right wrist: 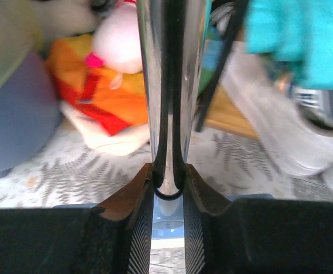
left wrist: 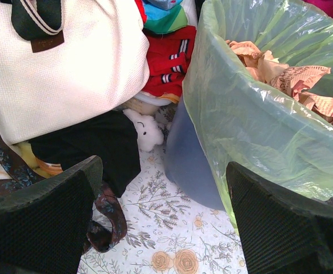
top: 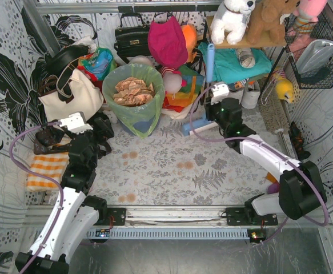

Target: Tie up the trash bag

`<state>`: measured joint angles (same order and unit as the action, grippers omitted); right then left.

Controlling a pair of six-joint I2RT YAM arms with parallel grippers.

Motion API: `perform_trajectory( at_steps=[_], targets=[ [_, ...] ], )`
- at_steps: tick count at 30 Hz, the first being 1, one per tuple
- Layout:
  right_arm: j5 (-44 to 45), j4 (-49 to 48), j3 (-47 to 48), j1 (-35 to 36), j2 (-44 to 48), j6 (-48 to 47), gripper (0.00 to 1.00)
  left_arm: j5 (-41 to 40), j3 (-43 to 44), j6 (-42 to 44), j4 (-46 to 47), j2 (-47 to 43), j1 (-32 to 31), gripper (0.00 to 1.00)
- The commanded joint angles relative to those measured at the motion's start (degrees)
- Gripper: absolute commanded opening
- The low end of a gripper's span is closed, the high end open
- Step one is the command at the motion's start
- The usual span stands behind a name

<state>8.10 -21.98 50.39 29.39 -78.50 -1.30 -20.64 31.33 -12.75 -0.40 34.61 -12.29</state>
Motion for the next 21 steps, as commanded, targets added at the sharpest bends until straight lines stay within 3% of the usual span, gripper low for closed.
perform_trajectory(
  at_steps=[1,11,21],
  targets=[
    [-1.5,-3.5,-0.1,-6.7,3.3,-2.9,0.00,-1.3,-0.3,1.0,2.6,-0.7,-0.2,0.98],
    [-9.7,-6.9,1.1,-23.7,-2.4,-3.2,0.00,-1.6,-0.3,1.2,2.5,-0.6,-0.2,0.98],
    [-10.8,-15.9,0.8,-29.5,-10.1,-4.7,0.00,-1.8,-0.4,1.3,2.0,-0.7,-0.2,0.98]
  ],
)
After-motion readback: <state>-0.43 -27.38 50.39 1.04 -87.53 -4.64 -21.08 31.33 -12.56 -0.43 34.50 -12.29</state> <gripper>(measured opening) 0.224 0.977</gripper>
